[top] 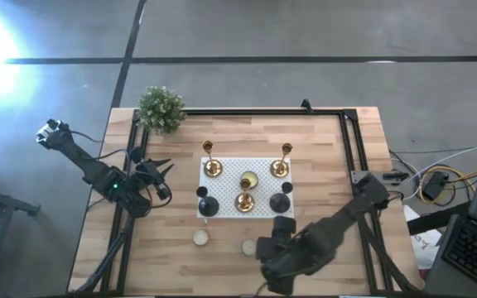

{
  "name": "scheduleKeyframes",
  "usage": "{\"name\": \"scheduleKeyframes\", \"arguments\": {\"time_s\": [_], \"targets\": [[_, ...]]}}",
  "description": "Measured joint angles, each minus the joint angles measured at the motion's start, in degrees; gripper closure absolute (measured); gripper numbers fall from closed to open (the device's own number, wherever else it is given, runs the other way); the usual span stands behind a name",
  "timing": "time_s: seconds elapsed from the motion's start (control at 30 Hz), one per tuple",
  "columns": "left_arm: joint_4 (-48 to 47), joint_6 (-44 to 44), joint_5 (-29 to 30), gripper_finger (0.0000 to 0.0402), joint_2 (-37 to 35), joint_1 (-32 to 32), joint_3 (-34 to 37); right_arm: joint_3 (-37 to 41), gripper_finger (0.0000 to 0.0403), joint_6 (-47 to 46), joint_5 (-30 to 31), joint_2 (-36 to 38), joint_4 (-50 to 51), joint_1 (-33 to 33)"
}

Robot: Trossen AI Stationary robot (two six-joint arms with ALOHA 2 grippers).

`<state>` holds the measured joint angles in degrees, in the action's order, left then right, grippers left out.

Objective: Pick & Place candle stick holders
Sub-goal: Put the middle scented candle on the shelf

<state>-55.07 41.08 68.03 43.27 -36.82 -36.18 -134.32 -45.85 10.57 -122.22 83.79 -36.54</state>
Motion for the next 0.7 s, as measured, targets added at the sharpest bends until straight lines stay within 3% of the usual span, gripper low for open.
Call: {"name": "scheduleKeyframes", "arguments": {"time_s": [0.7], "targets": [[0.61,-2.92,-2.19,0.0319,0.02,0.00,0.00,0.13,0.0175,-4.17,0.34,-1.61,-2.05,1.71]]}}
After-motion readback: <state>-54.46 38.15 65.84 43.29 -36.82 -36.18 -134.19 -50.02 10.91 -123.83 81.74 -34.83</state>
